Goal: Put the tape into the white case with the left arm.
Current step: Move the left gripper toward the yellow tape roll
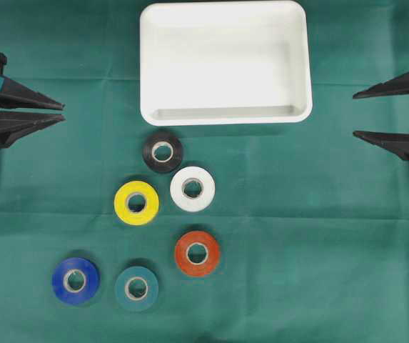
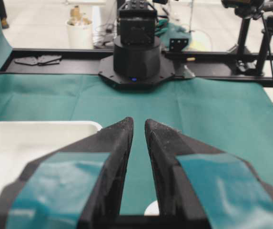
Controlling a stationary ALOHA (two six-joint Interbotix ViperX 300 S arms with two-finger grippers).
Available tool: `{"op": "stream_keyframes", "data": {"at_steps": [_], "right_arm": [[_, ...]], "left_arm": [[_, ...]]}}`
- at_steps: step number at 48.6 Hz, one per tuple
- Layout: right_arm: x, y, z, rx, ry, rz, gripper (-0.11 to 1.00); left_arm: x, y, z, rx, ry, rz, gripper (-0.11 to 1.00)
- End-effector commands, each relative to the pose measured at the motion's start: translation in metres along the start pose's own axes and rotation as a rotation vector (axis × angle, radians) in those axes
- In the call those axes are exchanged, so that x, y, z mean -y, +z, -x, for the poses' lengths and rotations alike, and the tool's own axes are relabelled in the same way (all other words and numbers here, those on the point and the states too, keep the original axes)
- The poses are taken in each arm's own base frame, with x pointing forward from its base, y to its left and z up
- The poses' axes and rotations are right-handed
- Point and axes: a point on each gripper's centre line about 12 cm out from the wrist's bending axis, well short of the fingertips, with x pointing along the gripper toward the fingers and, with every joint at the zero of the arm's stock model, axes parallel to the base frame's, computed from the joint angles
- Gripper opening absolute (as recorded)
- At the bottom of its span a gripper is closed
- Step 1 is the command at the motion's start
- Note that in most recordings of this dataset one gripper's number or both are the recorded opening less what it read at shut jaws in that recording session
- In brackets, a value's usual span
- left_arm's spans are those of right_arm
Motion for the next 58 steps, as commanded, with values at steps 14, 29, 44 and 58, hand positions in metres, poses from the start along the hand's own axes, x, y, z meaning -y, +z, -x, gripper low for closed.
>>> {"op": "stream_keyframes", "data": {"at_steps": [14, 29, 44, 58], "right_arm": [[0.003, -0.028, 0.011, -0.056, -0.013, 0.041, -0.09], [0.003, -0.05, 0.029, -0.08, -0.012, 0.042, -0.09], [0.003, -0.074, 0.04, -0.201, -0.014, 0.038, -0.09], [0.003, -0.085, 0.048, -0.258, -0.015, 0.038, -0.09]], "left_arm": [[0.003, 0.0, 0.002, 0.033, -0.015, 0.019, 0.01], [0.006, -0.006, 0.001, -0.025, -0.026, 0.027, 0.02], [0.011, -0.01, 0.002, -0.05, -0.053, 0.011, 0.67], [0.012, -0.033, -0.003, -0.252, -0.054, 0.013, 1.0]]}}
